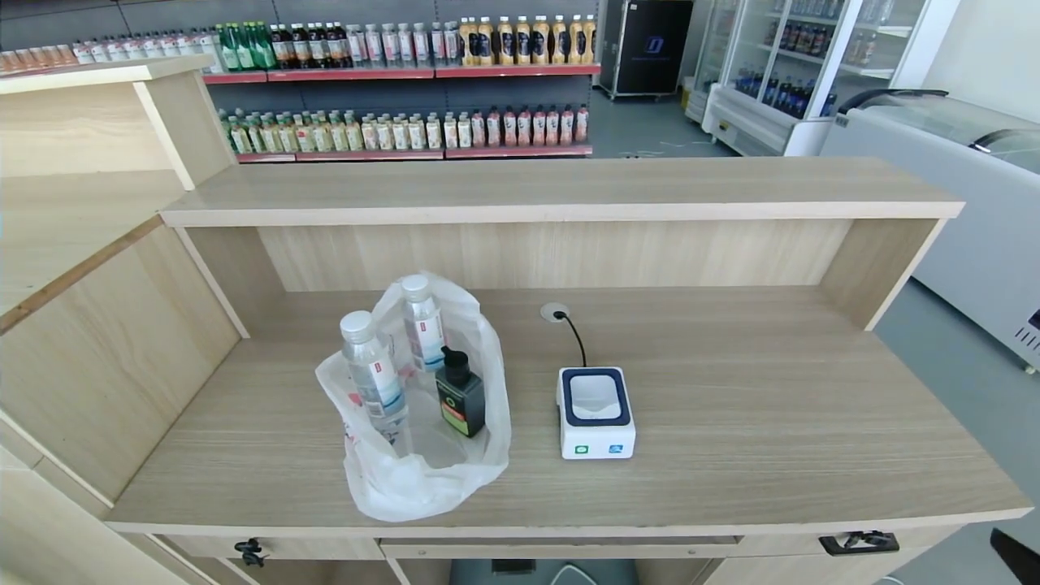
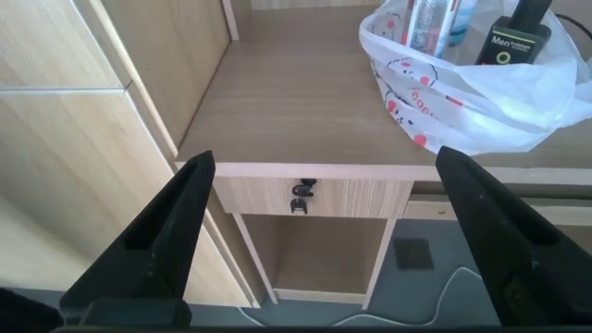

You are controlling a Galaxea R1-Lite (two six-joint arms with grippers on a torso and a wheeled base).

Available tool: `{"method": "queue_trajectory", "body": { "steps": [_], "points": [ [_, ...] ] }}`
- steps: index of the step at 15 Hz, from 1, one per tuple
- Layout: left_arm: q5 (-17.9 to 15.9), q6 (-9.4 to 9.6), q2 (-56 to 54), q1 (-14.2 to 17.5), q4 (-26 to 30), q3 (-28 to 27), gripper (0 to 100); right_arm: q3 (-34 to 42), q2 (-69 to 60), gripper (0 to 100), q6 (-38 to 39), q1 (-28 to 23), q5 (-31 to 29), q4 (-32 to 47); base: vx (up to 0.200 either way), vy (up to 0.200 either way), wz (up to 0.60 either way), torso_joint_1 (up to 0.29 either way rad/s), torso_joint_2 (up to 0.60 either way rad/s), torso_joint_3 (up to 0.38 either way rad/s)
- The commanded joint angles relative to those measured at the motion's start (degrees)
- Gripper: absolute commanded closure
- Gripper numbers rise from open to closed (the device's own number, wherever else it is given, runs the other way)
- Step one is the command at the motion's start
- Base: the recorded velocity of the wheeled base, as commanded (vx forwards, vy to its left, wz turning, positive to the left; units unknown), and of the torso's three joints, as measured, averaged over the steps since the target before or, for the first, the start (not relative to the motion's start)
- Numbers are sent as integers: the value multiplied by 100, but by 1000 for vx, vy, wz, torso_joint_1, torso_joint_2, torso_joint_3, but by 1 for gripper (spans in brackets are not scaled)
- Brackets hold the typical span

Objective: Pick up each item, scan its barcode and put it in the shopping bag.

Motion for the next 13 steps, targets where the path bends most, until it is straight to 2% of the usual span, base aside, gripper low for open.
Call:
{"method": "queue_trajectory", "body": {
  "steps": [1, 13],
  "points": [
    [4, -8, -2, 11, 2, 0, 0, 517, -3097, 0, 71, 129, 411, 1620, 0, 0, 0, 0, 0, 0],
    [4, 1, -2, 11, 2, 0, 0, 587, -3167, 0, 106, 129, 323, 1453, 0, 0, 0, 0, 0, 0]
  ]
}}
